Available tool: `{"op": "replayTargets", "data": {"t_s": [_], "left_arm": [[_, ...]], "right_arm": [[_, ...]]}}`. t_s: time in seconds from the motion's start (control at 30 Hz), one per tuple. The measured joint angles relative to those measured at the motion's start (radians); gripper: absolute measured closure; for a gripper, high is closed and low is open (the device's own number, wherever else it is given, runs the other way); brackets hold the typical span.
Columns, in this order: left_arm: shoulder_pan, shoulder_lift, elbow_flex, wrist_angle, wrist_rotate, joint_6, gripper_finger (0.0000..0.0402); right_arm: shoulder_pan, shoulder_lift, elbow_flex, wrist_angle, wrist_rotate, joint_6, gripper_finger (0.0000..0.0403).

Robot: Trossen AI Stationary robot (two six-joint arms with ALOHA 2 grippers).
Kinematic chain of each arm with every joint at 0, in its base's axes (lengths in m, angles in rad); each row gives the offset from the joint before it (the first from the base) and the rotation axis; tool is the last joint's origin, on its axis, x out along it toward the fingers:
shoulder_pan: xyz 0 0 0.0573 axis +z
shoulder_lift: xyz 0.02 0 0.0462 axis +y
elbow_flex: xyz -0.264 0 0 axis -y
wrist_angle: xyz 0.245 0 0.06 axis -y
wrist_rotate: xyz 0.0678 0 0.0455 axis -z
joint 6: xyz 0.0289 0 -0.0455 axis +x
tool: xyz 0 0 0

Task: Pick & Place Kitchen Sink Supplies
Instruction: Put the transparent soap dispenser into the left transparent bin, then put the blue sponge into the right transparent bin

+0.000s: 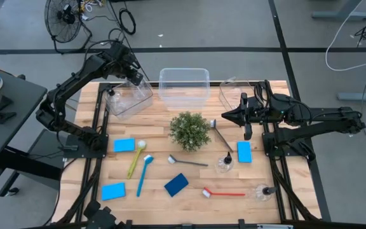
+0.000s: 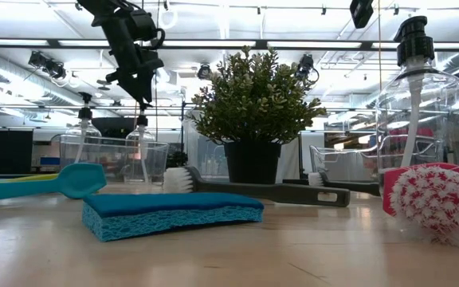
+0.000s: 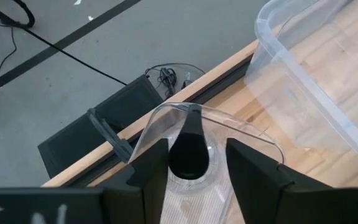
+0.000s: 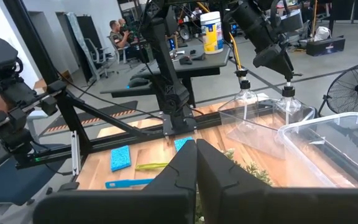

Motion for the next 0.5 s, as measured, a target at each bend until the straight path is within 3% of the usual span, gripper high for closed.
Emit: {"op": "replayTargets", "data": {"t_s": [0.27, 0.5], "left_arm": [[0.0, 0.0, 0.04, -0.019, -0.005, -0.025, 0.0155], [-0.006, -0.001, 0.159, -0.121, 0.076, -0.025, 0.0136]], "right_arm": [[0.0, 0.0, 0.0, 0.0, 0.0, 0.0, 0.0394], [0.0, 0.0, 0.0, 0.0, 0.0, 0.0, 0.0394]]}}
